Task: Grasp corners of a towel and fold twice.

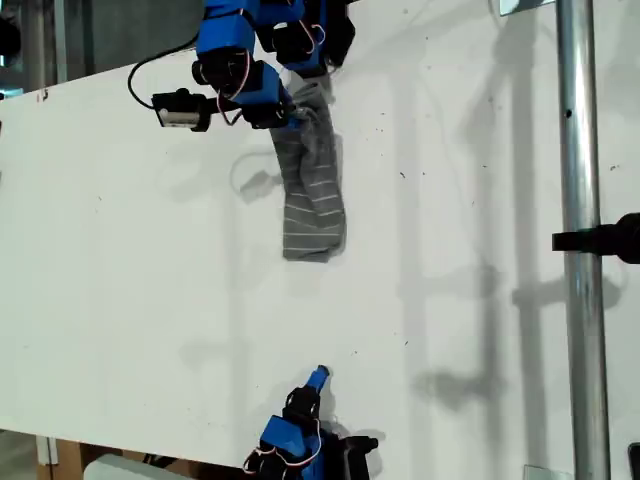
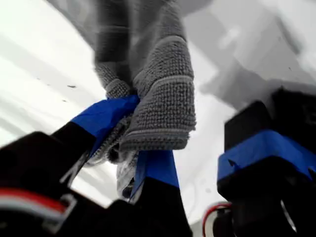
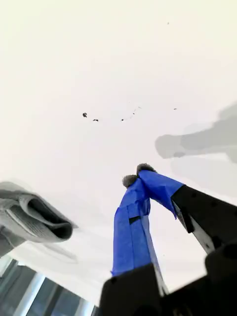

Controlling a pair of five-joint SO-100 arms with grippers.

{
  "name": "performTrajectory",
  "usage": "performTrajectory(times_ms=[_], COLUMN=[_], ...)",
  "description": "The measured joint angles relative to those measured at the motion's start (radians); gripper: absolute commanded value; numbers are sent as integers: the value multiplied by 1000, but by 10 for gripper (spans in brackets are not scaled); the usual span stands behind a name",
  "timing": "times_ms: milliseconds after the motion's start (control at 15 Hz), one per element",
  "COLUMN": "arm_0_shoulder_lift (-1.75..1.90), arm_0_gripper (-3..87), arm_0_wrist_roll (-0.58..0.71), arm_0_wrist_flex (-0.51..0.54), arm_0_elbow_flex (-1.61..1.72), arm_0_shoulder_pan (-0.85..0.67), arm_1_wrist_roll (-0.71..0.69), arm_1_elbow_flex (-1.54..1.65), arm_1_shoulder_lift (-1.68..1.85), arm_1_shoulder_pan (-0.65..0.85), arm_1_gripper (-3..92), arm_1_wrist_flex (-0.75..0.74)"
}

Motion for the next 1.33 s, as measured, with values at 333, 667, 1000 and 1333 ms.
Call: performTrajectory(times_ms=[333, 667, 1000, 1333], arm_0_shoulder_lift=[0, 0, 0, 0], arm_0_gripper=[-15, -11, -12, -12], arm_0_wrist_roll=[0, 0, 0, 5], arm_0_wrist_flex=[0, 0, 0, 0], arm_0_elbow_flex=[0, 0, 0, 0], arm_0_shoulder_pan=[0, 0, -2, -2], arm_1_wrist_roll=[-172, -213, -344, -365], arm_1_elbow_flex=[-49, -51, -51, 94], arm_1_shoulder_lift=[-252, -568, -538, -285], arm_1_shoulder_pan=[46, 48, 64, 169], arm_1_gripper=[-2, 205, 303, -3], arm_1_wrist_flex=[-373, -762, -1126, -1043])
